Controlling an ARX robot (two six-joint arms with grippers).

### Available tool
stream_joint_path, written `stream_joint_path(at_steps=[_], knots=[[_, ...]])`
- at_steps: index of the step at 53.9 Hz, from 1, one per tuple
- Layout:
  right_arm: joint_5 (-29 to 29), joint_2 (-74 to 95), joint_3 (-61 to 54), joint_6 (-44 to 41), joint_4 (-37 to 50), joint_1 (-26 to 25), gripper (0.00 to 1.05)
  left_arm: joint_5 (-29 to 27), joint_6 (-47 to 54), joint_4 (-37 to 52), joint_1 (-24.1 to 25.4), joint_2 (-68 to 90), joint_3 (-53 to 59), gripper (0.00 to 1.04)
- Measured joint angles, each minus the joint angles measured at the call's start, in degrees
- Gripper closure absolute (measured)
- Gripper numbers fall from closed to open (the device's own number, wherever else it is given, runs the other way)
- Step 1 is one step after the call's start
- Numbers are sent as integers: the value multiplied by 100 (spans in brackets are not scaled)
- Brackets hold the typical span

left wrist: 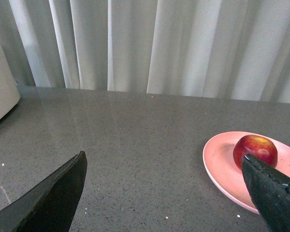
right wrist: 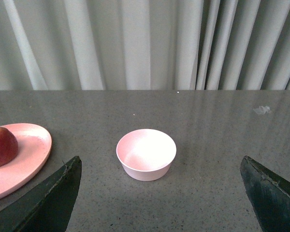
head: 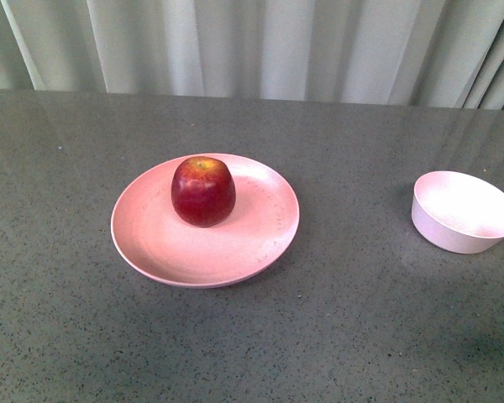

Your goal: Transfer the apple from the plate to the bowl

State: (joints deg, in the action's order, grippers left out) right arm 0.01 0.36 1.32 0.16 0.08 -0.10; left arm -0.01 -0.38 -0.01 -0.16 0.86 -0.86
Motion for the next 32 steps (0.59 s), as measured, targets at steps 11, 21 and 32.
stream_joint_path(at_steps=[11,21,32], knots=[[0,0,0,0,0,0,9,0,0,0,0,0,0,9],[0,0,0,0,0,0,9,0,0,0,0,0,0,9],[-2,0,0,0,0,0,9,0,2,0,0,0,0,9]])
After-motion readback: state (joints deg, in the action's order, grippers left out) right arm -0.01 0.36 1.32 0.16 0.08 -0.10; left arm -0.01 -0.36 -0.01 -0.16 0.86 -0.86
